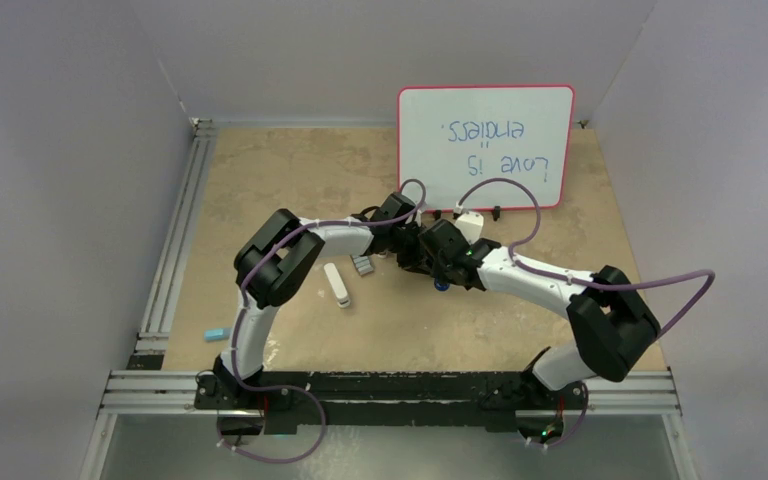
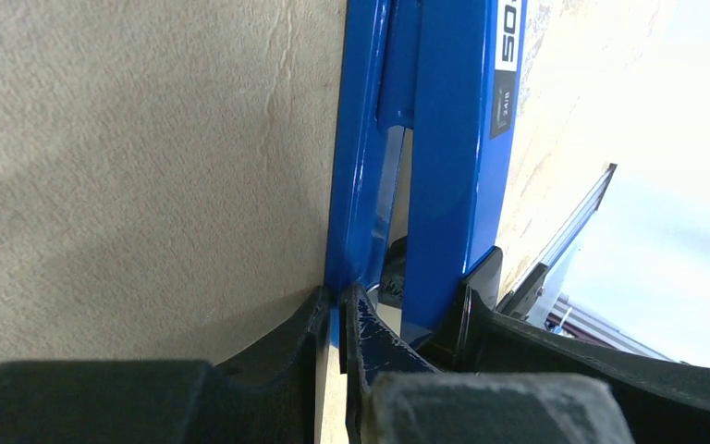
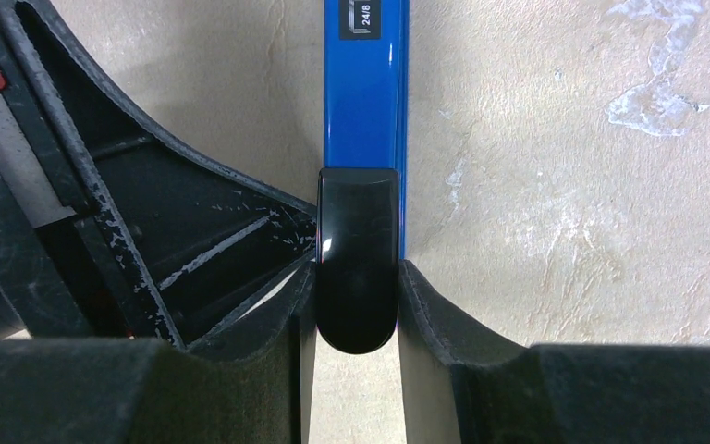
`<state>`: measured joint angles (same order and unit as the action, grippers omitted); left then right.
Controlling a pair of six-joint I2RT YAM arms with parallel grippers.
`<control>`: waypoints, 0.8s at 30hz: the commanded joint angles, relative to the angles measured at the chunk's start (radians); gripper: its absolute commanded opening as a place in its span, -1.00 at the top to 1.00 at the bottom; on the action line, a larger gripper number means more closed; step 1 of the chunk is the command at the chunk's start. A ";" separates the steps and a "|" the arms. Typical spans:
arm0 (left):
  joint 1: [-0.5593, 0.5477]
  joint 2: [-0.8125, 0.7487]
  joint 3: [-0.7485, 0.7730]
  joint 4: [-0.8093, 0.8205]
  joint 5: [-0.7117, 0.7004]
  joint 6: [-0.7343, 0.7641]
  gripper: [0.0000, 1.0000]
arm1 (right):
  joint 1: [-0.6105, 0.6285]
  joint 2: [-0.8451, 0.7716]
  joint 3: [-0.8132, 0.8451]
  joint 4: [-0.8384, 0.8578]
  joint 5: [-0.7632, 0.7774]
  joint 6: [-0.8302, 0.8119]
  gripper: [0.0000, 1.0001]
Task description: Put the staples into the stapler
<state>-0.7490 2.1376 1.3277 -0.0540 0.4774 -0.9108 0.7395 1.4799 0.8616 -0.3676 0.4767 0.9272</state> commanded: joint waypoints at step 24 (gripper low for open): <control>-0.010 -0.265 -0.053 -0.171 -0.304 0.140 0.55 | 0.004 -0.010 0.063 -0.081 -0.010 0.031 0.23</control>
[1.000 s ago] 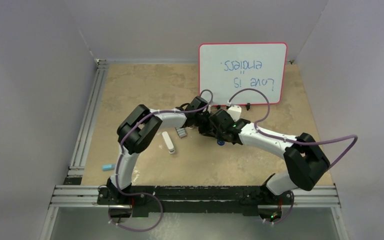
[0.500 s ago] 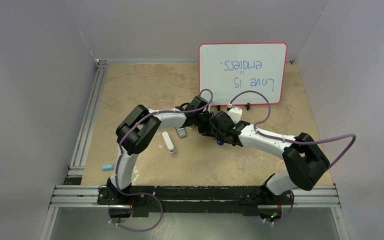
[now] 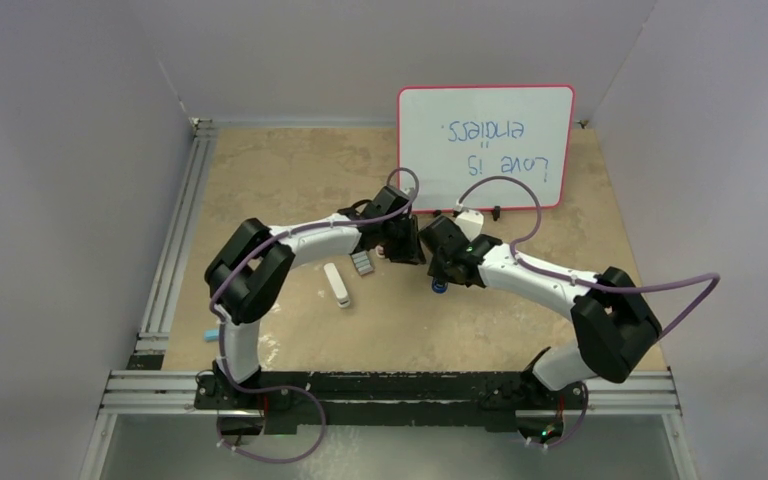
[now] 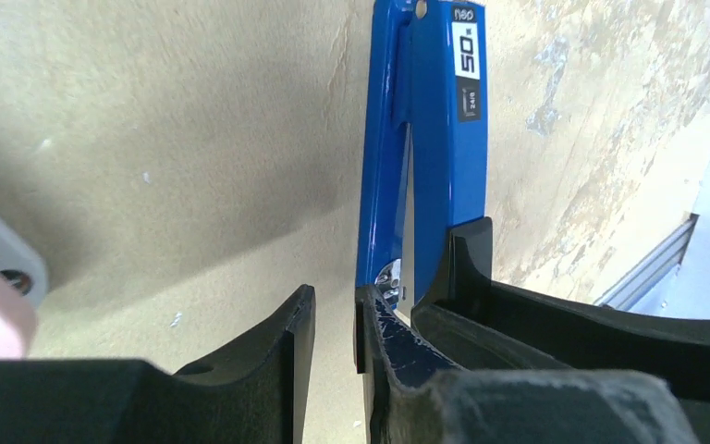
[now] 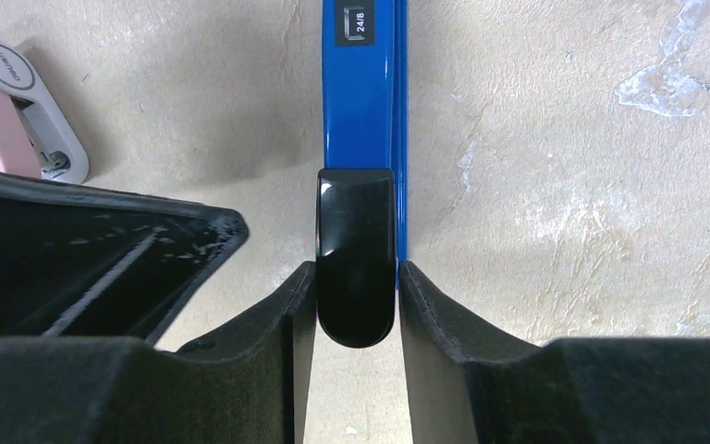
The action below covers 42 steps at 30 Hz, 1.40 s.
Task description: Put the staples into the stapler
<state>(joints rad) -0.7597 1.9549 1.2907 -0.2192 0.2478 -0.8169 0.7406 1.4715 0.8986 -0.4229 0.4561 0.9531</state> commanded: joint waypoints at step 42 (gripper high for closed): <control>0.083 -0.424 -0.109 -0.071 -0.275 0.101 0.47 | 0.000 0.110 0.285 -0.165 0.020 -0.040 -0.07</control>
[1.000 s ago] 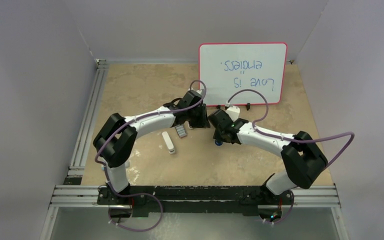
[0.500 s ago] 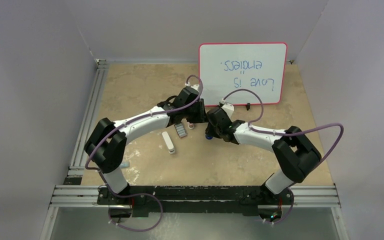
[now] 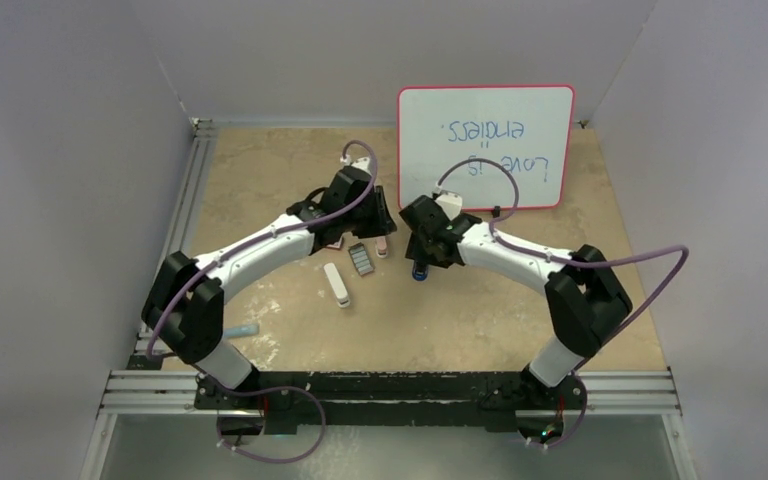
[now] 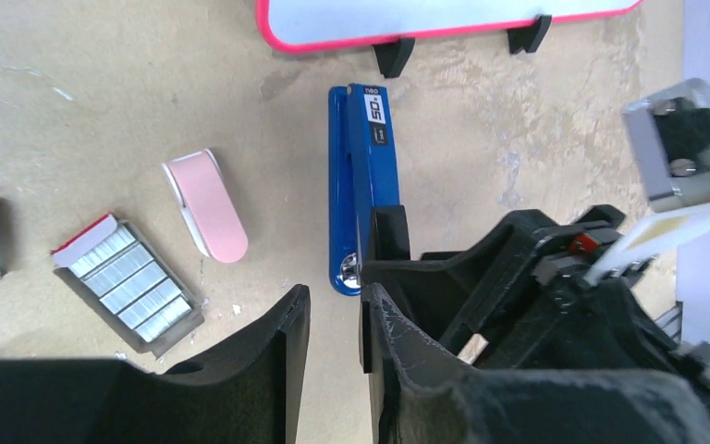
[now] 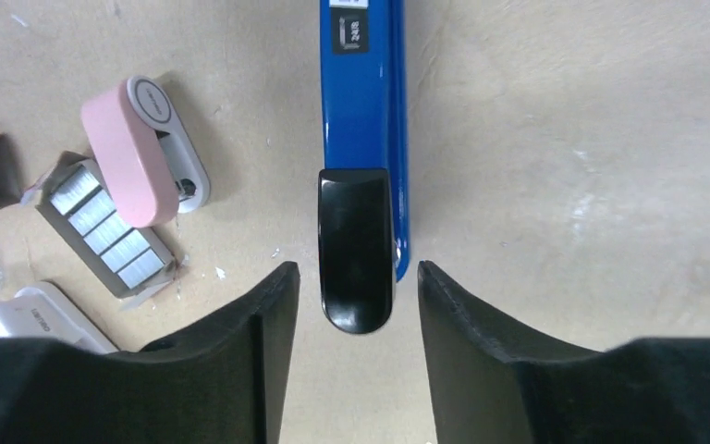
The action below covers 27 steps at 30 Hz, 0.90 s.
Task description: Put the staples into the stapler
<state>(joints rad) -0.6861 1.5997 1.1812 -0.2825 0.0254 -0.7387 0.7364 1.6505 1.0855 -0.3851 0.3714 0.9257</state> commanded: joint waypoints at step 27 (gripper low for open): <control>0.011 -0.736 0.307 -0.526 -0.309 0.337 -0.34 | -0.015 -0.850 0.229 0.172 0.476 -0.575 -0.97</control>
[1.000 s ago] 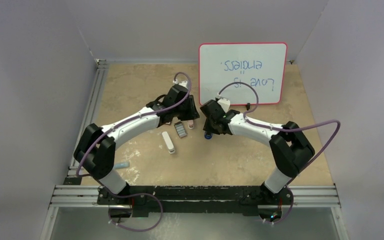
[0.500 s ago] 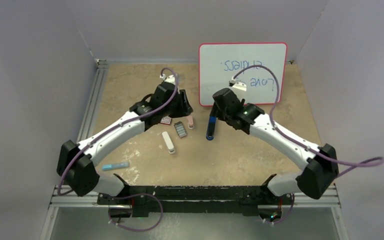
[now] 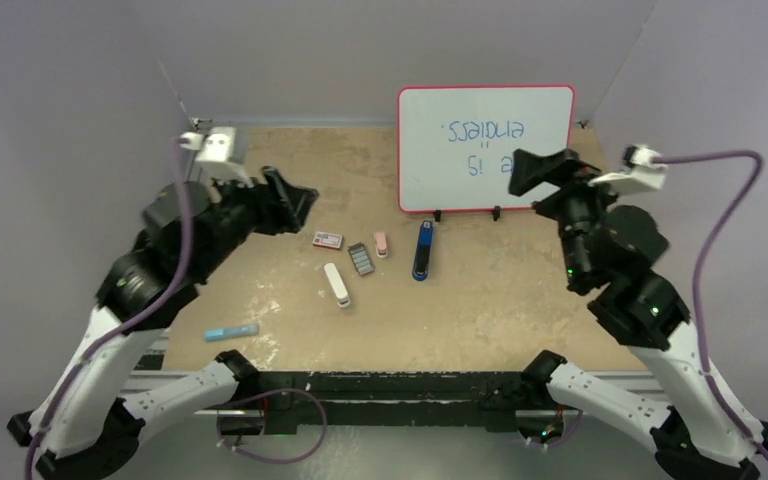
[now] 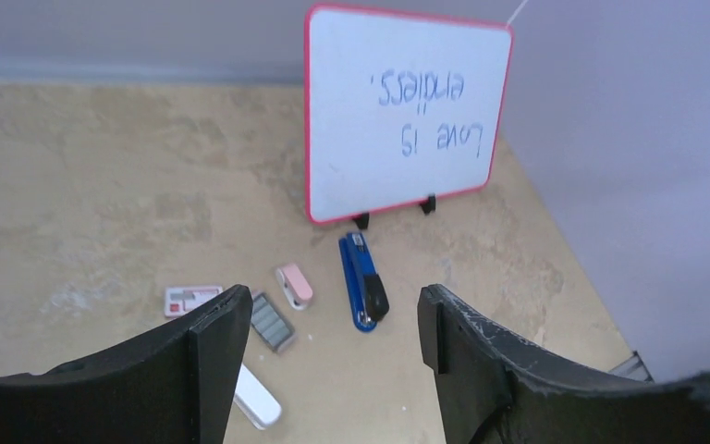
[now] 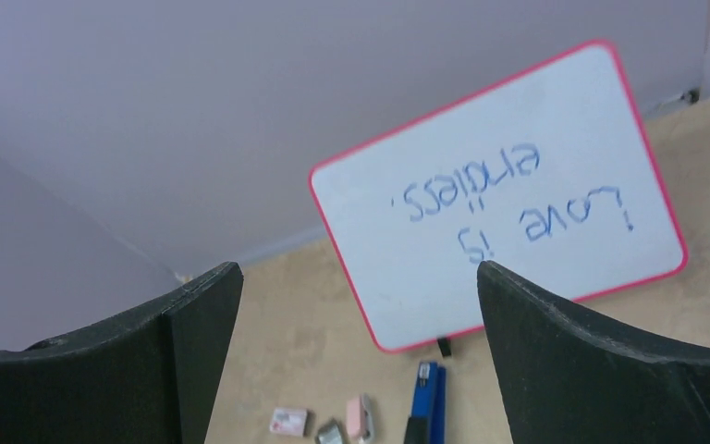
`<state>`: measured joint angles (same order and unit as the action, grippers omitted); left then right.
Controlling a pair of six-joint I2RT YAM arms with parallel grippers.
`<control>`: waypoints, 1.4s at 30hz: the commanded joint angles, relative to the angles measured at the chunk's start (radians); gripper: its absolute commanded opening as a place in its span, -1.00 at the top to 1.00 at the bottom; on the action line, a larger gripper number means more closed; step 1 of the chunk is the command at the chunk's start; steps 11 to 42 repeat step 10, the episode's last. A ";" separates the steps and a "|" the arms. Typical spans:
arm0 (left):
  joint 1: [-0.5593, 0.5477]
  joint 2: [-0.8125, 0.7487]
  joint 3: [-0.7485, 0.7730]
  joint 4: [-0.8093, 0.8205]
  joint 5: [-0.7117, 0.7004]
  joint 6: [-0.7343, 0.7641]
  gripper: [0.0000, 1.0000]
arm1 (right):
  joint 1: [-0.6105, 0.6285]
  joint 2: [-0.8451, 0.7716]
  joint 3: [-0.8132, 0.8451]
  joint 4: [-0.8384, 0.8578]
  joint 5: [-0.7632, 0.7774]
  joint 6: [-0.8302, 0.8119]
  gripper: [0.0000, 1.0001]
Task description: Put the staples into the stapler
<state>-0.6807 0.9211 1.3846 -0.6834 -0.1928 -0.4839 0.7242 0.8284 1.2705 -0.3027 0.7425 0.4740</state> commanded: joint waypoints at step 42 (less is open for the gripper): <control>0.006 -0.119 0.200 -0.251 -0.216 0.060 -0.43 | -0.003 -0.050 0.057 0.114 0.112 -0.157 -0.97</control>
